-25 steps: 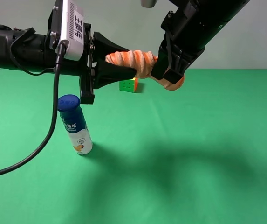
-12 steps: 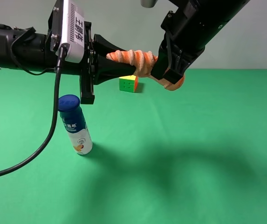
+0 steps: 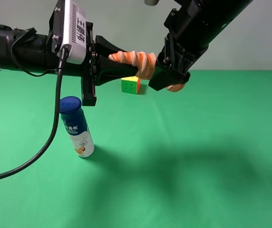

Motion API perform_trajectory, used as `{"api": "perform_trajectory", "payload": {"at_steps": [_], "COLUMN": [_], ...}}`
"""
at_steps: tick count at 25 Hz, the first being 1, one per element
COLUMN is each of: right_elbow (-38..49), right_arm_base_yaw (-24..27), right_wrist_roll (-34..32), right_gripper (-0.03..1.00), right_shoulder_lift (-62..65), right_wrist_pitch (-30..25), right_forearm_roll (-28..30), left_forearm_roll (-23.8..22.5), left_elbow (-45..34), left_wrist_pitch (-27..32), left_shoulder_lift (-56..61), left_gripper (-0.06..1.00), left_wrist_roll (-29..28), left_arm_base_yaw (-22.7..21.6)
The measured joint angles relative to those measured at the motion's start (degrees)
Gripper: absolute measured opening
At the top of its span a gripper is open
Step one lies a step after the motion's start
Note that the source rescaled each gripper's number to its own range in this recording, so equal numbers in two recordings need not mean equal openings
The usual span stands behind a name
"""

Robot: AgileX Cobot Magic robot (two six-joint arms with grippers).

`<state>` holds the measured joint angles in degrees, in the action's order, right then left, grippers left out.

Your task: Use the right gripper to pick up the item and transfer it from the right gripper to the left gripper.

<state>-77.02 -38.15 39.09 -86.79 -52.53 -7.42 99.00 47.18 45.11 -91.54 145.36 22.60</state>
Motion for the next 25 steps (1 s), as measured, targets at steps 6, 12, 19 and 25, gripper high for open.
{"api": "perform_trajectory", "payload": {"at_steps": [6,12,19,25], "right_elbow": [0.0,0.0,0.1,1.6], "right_arm_base_yaw": [0.0,0.0,1.9,16.1], "right_wrist_roll": [-1.5,-4.4,-15.7,-26.4], "right_gripper": [1.00,1.00,1.00,1.00], "right_shoulder_lift": [0.4,4.9,10.8,11.7], "right_wrist_pitch": [0.4,-1.1,-0.3,0.5], "right_forearm_roll": [2.9,2.8,3.0,3.0], "left_forearm_roll": [0.0,0.0,-0.1,-0.1], "left_elbow": [0.0,0.0,0.0,0.0], "left_wrist_pitch": [-0.1,-1.4,-1.8,-1.8], "left_shoulder_lift": [0.0,0.0,0.0,0.0], "left_gripper": [0.05,0.04,0.03,0.03], "left_wrist_roll": [0.0,0.0,0.0,0.0], "left_arm_base_yaw": [0.0,0.0,0.0,0.0]}}
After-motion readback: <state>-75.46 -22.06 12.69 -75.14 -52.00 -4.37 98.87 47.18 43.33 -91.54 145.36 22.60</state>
